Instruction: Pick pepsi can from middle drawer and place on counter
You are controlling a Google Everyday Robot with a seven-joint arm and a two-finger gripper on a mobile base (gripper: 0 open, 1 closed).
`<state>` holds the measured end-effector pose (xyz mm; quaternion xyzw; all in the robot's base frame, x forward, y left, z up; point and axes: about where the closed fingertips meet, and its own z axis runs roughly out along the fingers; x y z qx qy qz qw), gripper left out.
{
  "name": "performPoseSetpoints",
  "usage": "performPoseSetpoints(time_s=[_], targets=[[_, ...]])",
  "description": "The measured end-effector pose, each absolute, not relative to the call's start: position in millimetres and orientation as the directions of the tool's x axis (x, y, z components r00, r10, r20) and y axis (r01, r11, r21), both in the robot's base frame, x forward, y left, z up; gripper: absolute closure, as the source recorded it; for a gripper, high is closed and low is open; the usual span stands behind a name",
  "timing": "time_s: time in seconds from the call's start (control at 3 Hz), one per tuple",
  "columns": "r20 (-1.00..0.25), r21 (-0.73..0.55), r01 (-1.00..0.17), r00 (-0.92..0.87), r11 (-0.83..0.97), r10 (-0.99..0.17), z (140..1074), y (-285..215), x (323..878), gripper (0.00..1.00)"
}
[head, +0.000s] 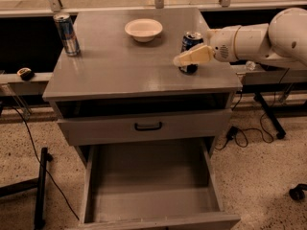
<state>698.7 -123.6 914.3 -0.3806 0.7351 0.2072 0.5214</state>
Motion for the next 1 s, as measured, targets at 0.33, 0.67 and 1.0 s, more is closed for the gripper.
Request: performPoseSetpoints(time_s=[0.33,0.67,1.0], targets=[[-0.909,-0.251,-0.796,-0.003,0.551,-0.418,950.3,-121.2,674.9,0.0],[-0.903,-0.366,-0.751,0.144,0.549,-0.406,984.4,-124.9,650.4,0.0],[-0.887,-0.427,-0.716,0.213,0.552,-0.411,1001.7,-126.2,645.3,0.0]])
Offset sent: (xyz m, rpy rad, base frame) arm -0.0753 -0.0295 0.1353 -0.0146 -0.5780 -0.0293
